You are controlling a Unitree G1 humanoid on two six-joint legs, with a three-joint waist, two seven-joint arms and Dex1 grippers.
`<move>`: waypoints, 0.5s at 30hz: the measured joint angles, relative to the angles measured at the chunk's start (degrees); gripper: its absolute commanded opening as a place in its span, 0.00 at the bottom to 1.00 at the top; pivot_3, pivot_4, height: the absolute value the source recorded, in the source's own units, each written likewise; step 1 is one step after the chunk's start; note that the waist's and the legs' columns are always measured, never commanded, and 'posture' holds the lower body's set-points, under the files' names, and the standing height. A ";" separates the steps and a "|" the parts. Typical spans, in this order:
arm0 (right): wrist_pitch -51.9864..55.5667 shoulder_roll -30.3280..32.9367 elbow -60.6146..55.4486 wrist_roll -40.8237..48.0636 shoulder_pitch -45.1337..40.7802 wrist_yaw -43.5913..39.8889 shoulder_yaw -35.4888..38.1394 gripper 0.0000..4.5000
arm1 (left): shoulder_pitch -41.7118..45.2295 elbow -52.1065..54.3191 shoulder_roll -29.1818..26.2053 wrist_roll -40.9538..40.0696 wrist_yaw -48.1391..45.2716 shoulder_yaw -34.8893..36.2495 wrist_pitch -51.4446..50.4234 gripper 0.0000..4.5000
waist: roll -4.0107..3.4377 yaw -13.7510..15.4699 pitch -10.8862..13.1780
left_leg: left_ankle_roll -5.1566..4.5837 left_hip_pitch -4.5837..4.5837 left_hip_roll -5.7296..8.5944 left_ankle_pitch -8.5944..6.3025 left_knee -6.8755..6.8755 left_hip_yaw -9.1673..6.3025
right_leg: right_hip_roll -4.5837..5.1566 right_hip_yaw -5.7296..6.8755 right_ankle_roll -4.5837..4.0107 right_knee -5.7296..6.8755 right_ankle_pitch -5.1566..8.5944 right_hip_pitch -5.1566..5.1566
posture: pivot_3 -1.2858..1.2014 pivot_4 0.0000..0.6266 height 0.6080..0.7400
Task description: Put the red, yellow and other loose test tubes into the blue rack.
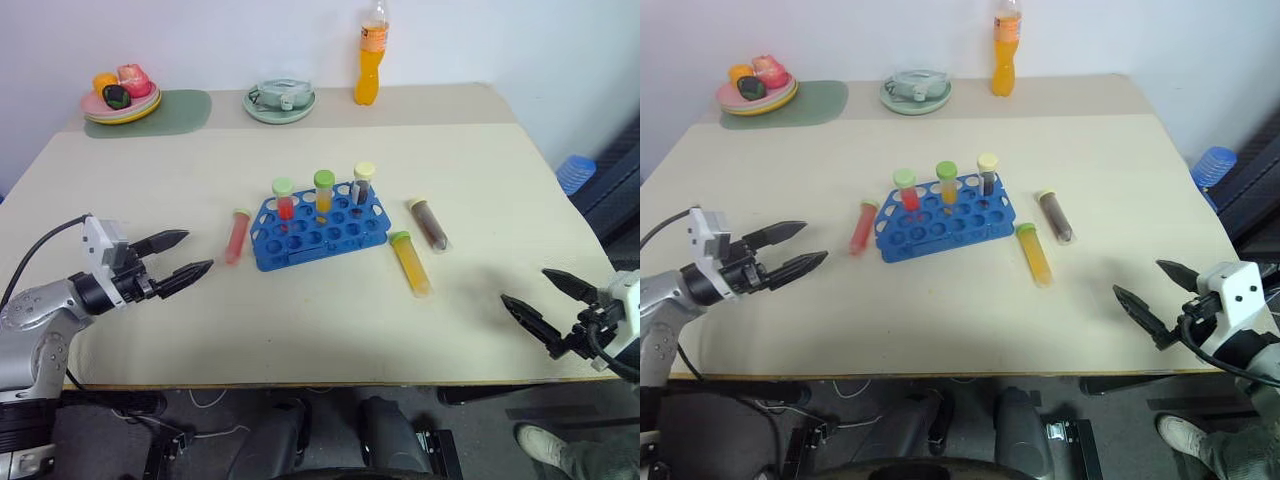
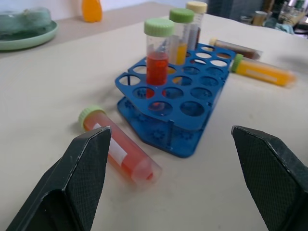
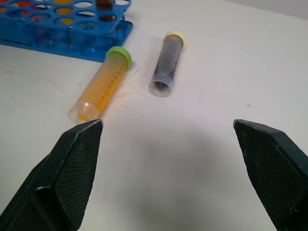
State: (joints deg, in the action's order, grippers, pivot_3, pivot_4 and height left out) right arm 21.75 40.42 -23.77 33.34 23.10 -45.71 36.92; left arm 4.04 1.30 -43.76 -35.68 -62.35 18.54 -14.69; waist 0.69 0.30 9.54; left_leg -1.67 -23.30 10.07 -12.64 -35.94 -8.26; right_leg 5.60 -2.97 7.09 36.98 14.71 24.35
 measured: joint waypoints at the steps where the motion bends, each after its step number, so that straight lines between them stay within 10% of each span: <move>1: -0.47 0.00 0.90 -0.09 0.06 -0.55 0.18 1.00 | -0.22 0.00 0.00 0.05 -0.46 0.00 0.06 0.91 | 0.01 0.12 0.01 | 0.00 -0.01 0.00 0.00 0.01 0.00 | 0.00 0.00 0.00 -0.01 0.00 0.00 | 0.52 0.24 1.00; 15: -7.63 -1.39 9.01 -3.32 -5.89 -1.95 -3.03 1.00 | 3.11 -0.63 3.25 1.33 -3.94 -2.32 4.12 0.91 | -0.01 0.41 0.02 | -0.01 -0.02 -0.01 -0.01 -0.01 0.03 | 0.01 0.00 -0.01 -0.04 -0.01 0.01 | 0.52 0.24 1.00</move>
State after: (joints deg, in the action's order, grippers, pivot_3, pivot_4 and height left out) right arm 14.12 39.03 -14.76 30.02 17.21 -47.66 33.89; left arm 7.15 0.67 -40.51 -34.35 -66.29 16.22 -10.57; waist 0.69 0.71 9.55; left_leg -1.69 -23.31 10.06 -12.65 -35.95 -8.23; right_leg 5.61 -2.97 7.07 36.94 14.70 24.35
